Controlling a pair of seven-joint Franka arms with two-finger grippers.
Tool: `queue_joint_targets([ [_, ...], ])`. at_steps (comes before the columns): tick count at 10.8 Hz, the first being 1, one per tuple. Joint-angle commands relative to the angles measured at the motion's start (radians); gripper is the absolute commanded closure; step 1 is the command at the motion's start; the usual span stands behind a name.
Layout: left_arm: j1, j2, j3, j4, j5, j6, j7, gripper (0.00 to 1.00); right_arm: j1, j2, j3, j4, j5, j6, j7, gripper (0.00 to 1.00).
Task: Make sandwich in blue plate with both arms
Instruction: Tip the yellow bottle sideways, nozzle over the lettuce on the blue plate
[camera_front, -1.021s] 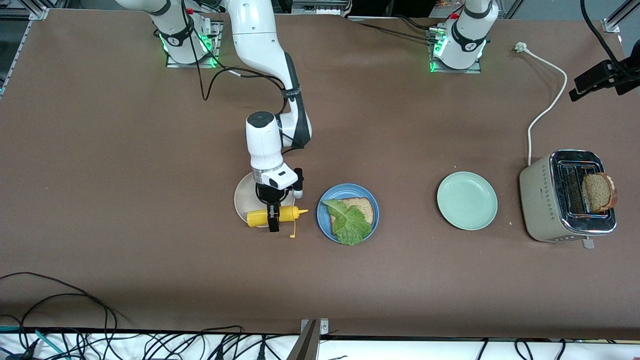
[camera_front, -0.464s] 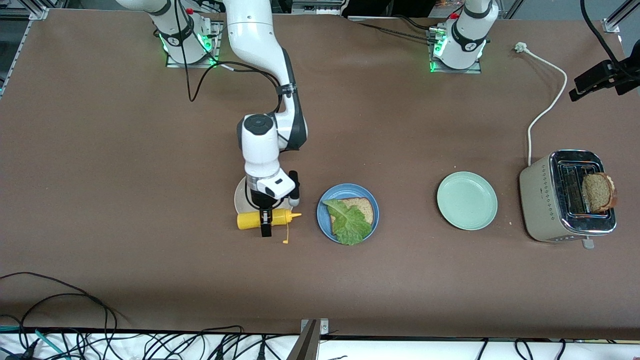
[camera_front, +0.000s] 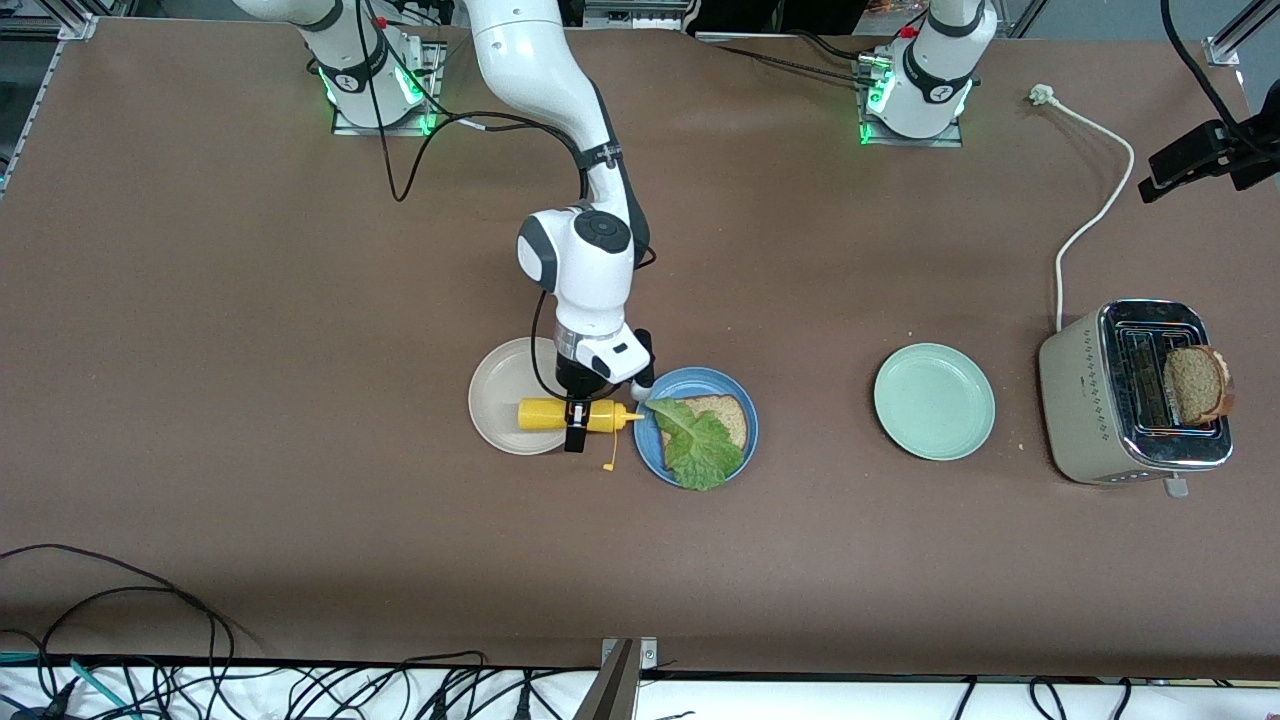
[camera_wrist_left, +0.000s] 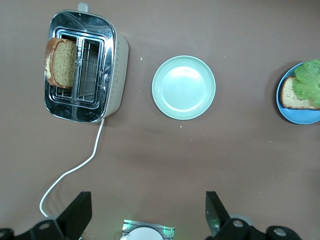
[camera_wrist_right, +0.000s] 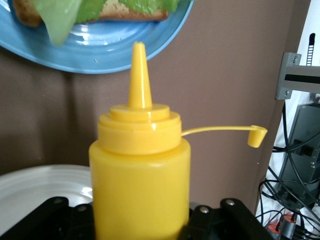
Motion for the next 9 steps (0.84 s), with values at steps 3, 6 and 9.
queue_joint_targets([
  [3,-0.004,-0.006,-0.003,0.0,0.024,0.008,-0.003,0.0,-0.02,0.022,-0.002,0.12,-0.087,-0.157,0.122,1.0],
  [6,-0.004,-0.006,-0.003,0.0,0.024,0.006,-0.003,0.0,-0.02,0.039,0.008,0.136,-0.128,-0.183,0.169,1.0],
  [9,-0.004,-0.006,-0.003,-0.002,0.024,0.006,-0.003,0.0,-0.02,0.019,0.001,0.137,-0.122,-0.206,0.169,1.0],
])
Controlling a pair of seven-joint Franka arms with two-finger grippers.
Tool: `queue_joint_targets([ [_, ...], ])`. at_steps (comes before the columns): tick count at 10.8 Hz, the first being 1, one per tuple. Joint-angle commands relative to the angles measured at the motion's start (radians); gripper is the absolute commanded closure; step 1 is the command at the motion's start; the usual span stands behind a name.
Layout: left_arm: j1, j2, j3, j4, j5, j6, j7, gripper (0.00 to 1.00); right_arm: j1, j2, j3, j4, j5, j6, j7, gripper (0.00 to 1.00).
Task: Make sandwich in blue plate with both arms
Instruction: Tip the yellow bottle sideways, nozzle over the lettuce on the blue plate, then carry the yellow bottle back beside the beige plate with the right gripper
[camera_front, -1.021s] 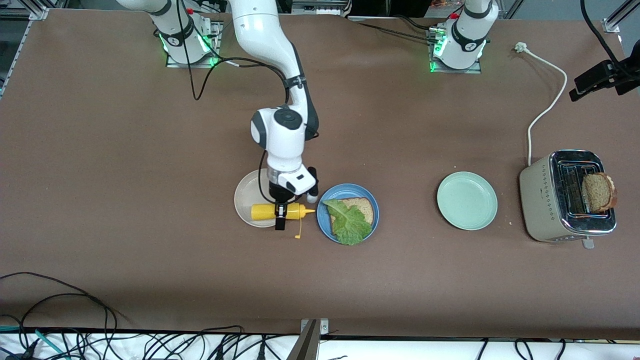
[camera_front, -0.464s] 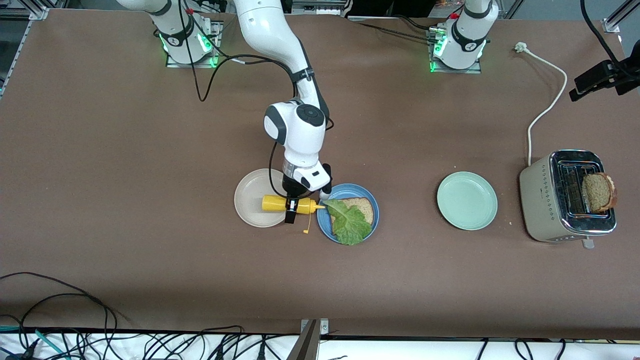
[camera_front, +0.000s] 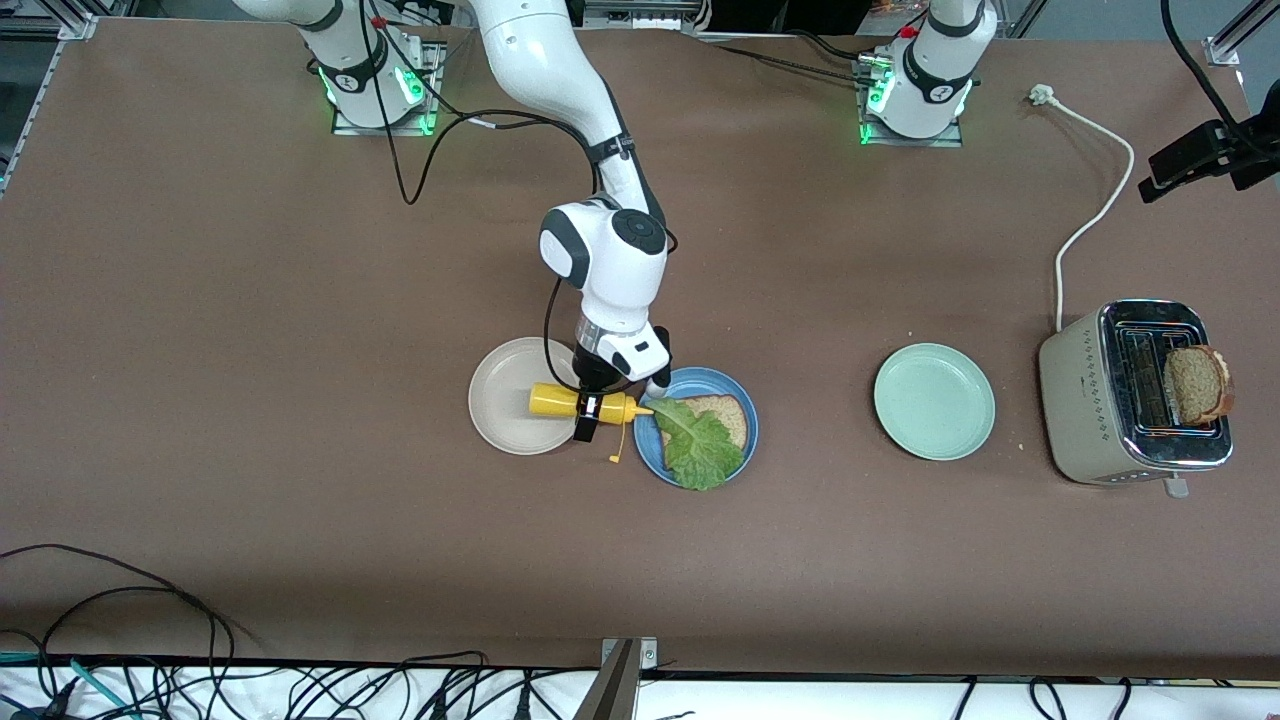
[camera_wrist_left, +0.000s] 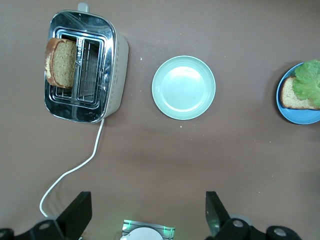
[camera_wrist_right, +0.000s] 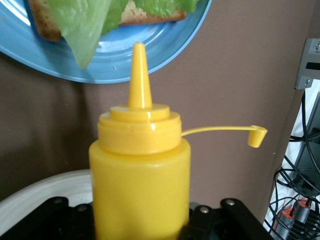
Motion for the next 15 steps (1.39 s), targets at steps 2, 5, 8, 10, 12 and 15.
queue_joint_targets([
  [2,-0.002,-0.006,-0.003,0.0,0.024,0.006,-0.003,0.0,-0.013,-0.055,-0.027,0.046,-0.013,-0.092,0.012,1.0],
  [5,-0.002,-0.006,-0.003,0.0,0.023,0.006,-0.003,0.0,-0.073,-0.222,-0.032,0.032,0.071,-0.209,-0.135,1.0],
  [8,-0.001,-0.006,-0.001,-0.002,0.023,0.008,-0.001,0.0,-0.167,-0.393,-0.031,-0.003,0.127,-0.338,-0.287,1.0],
  [10,0.004,-0.006,0.003,-0.002,0.024,0.009,0.002,0.0,-0.229,-0.501,-0.031,-0.055,0.176,-0.404,-0.379,1.0],
  [12,0.024,-0.002,0.006,-0.002,0.021,0.014,0.011,0.0,-0.315,-0.595,-0.031,-0.132,0.292,-0.442,-0.535,1.0],
  [15,0.032,0.007,0.006,0.0,0.026,0.015,0.012,0.0,-0.438,-0.64,-0.031,-0.175,0.485,-0.563,-0.787,1.0],
])
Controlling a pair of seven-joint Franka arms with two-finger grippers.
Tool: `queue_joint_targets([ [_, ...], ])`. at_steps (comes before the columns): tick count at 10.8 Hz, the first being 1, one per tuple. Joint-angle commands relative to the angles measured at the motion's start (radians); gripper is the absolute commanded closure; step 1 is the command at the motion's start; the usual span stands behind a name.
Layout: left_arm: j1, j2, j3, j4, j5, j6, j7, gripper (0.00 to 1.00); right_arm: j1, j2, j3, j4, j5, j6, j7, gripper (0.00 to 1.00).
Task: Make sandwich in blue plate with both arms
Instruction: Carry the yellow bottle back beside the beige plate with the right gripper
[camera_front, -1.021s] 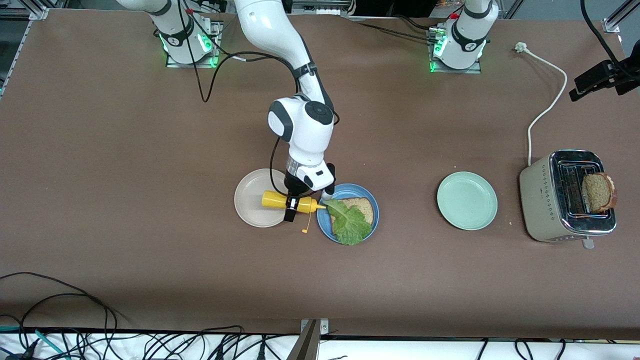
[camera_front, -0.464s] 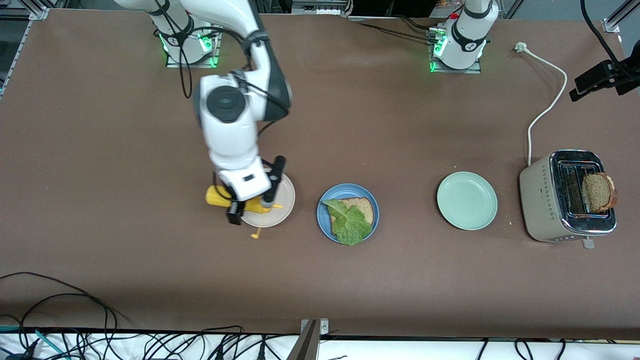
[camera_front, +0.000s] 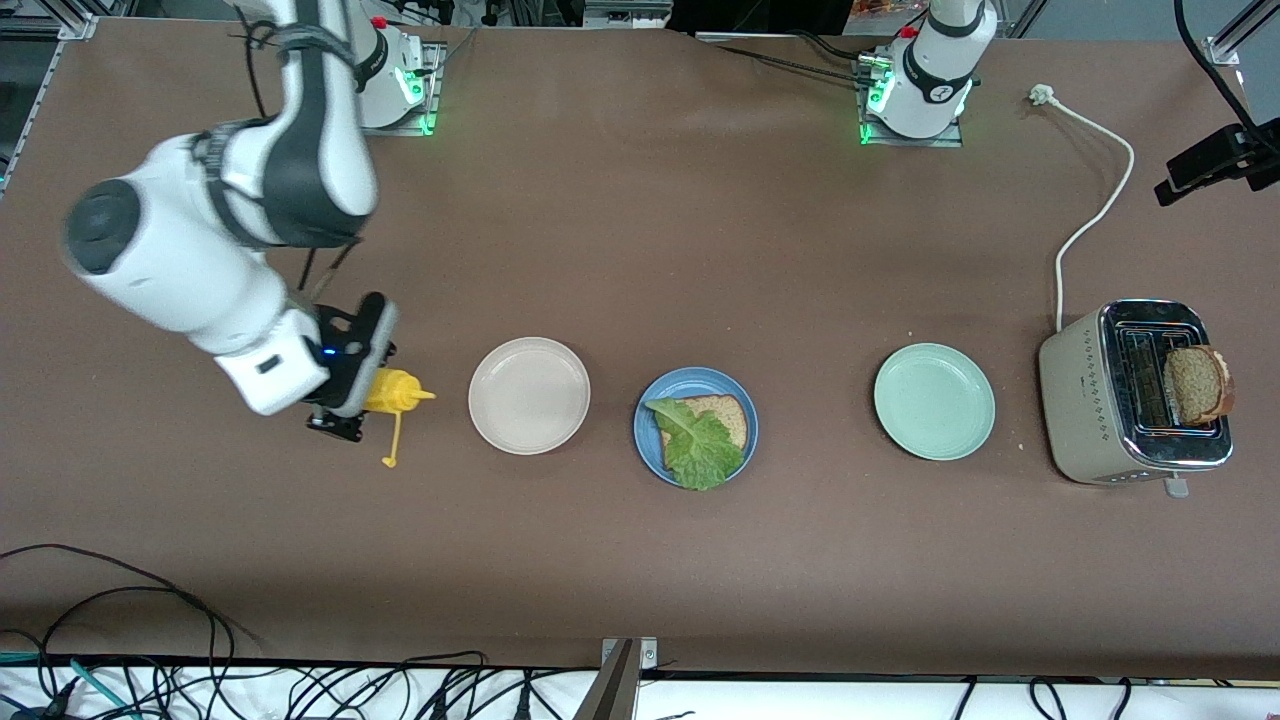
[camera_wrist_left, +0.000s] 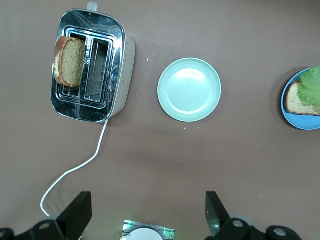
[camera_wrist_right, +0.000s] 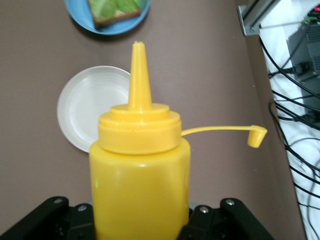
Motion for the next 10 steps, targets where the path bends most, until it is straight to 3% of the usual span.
queue_joint_targets([
  [1,0.017,0.003,-0.006,0.0,0.021,0.011,0.012,0.0,-0.124,-0.071,0.024,-0.07,0.187,-0.13,-0.226,1.0],
  [4,0.045,0.034,-0.006,0.0,0.029,0.012,0.019,0.0,-0.264,-0.059,0.027,-0.123,0.364,-0.281,-0.389,1.0],
  [7,0.103,0.048,-0.004,-0.011,0.026,0.069,0.062,0.0,-0.309,-0.057,0.028,-0.243,0.5,-0.328,-0.595,1.0],
  [10,0.097,0.058,-0.003,-0.019,0.07,0.12,0.056,0.0,-0.365,-0.013,0.033,-0.324,0.638,-0.453,-0.775,1.0],
])
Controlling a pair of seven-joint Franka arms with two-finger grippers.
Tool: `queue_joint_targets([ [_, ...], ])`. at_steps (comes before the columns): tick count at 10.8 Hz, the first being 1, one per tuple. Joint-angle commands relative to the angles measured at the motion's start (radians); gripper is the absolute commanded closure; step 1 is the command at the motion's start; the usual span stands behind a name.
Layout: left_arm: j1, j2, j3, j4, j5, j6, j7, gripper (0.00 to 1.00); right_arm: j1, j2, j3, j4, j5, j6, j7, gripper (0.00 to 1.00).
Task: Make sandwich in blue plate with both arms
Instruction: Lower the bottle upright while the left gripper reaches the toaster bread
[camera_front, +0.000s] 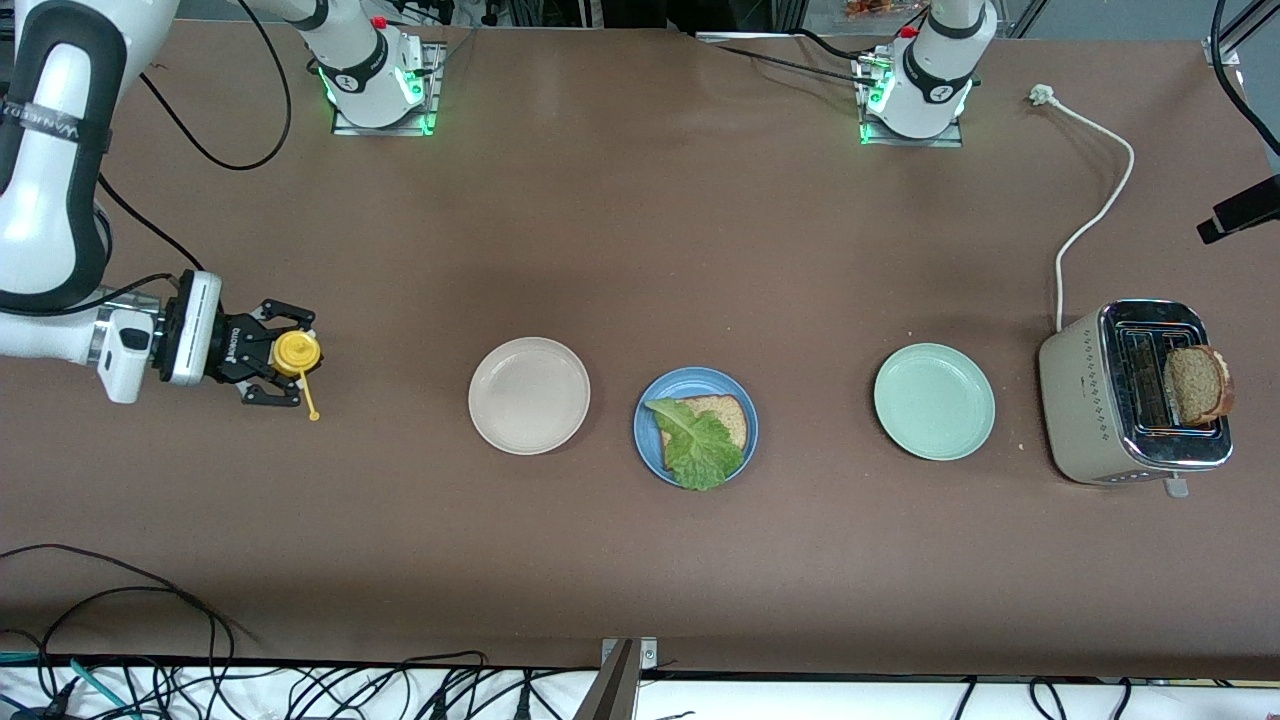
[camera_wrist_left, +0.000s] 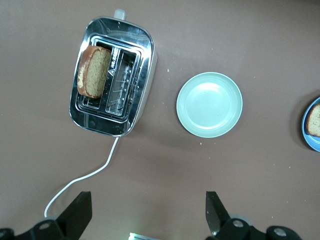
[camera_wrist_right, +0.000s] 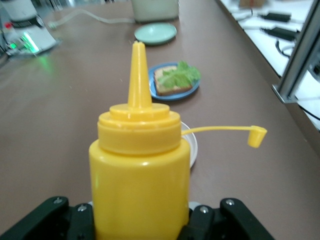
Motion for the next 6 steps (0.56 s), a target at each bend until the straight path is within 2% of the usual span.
queue_joint_targets([
  [1,-0.005,0.027,-0.008,-0.019,0.107,0.079,0.015,0.0,-0.07,0.038,0.016,-0.061,0.122,-0.14,-0.18,1.0],
  [2,-0.008,0.047,-0.008,-0.03,0.147,0.102,0.024,0.0,-0.096,0.074,0.017,-0.065,0.15,-0.192,-0.223,1.0],
  [4,0.009,0.067,-0.007,-0.036,0.155,0.132,0.07,0.0,-0.142,0.157,0.026,-0.063,0.21,-0.269,-0.313,1.0],
  [6,0.048,0.13,-0.001,-0.048,0.155,0.197,0.148,0.0,-0.196,0.207,0.08,-0.057,0.242,-0.291,-0.39,1.0],
])
